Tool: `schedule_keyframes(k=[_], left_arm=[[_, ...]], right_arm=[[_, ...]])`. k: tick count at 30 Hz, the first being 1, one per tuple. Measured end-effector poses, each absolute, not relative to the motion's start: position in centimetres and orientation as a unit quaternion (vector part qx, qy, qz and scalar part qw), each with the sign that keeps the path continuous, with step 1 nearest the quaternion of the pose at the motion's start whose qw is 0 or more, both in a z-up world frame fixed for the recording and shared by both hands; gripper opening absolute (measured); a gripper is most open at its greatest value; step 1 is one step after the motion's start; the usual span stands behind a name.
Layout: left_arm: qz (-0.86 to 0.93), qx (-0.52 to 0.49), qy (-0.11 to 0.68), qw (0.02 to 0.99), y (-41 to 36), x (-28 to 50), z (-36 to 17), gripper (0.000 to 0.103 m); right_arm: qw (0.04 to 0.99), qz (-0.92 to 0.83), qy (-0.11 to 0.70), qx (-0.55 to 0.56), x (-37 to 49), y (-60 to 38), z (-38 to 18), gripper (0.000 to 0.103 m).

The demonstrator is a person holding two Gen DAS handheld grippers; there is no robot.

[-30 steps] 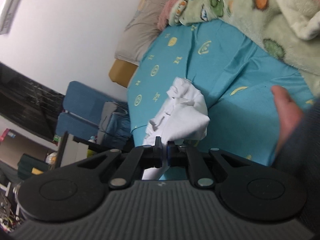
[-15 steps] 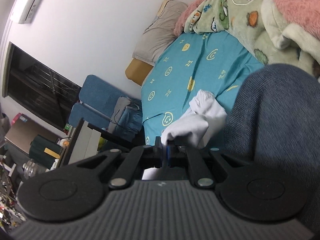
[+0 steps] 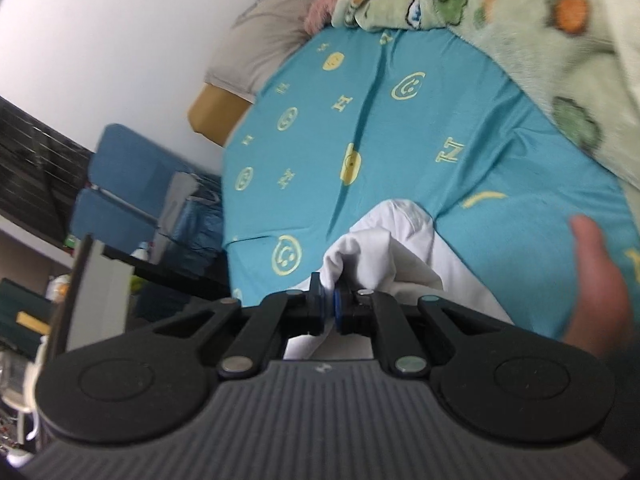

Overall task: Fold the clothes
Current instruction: 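Lift the folded edge with both grippers and fold it over again, then open both grippers to release the folded shirt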

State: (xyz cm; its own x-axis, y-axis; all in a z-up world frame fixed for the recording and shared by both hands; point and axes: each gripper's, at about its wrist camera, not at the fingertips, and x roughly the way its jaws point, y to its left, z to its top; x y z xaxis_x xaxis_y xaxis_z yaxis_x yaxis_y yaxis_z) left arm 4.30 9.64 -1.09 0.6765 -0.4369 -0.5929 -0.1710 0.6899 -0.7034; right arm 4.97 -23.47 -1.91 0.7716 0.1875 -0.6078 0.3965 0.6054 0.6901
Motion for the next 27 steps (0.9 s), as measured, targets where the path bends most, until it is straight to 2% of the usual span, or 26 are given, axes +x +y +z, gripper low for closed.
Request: schedule_keyframes(k=[6, 11, 19, 25, 26, 27], left_arm=[[-0.074, -0.358, 0.414, 0.833, 8.6, 10.2, -5.3, 0.008], [-0.073, -0.339, 0.424, 0.836, 8.0, 14.4, -8.5, 0.008], [-0.109, -0.345, 0.389, 0.847, 8.2, 16.3, -9.8, 0.009], [-0.113, -0.279, 0.397, 0.867, 6.5, 18.0, -10.5, 0.010], [-0.112, -0.273, 0.399, 0.868, 6.4, 18.0, -10.5, 0.012], [-0.112, -0.266, 0.400, 0.870, 6.2, 17.9, -10.3, 0.018]], right_arm=[[0.812, -0.060, 0.382, 0.438, 11.7, -24.6, -6.0, 0.010], [0.799, -0.054, 0.399, 0.447, 13.6, -25.4, -9.6, 0.010], [0.826, -0.045, 0.385, 0.409, 15.9, -25.0, -9.4, 0.011], [0.824, -0.042, 0.393, 0.405, 17.4, -25.3, -10.4, 0.012], [0.824, -0.038, 0.394, 0.405, 17.4, -25.3, -10.4, 0.018], [0.824, -0.035, 0.395, 0.404, 17.3, -25.3, -10.4, 0.041]])
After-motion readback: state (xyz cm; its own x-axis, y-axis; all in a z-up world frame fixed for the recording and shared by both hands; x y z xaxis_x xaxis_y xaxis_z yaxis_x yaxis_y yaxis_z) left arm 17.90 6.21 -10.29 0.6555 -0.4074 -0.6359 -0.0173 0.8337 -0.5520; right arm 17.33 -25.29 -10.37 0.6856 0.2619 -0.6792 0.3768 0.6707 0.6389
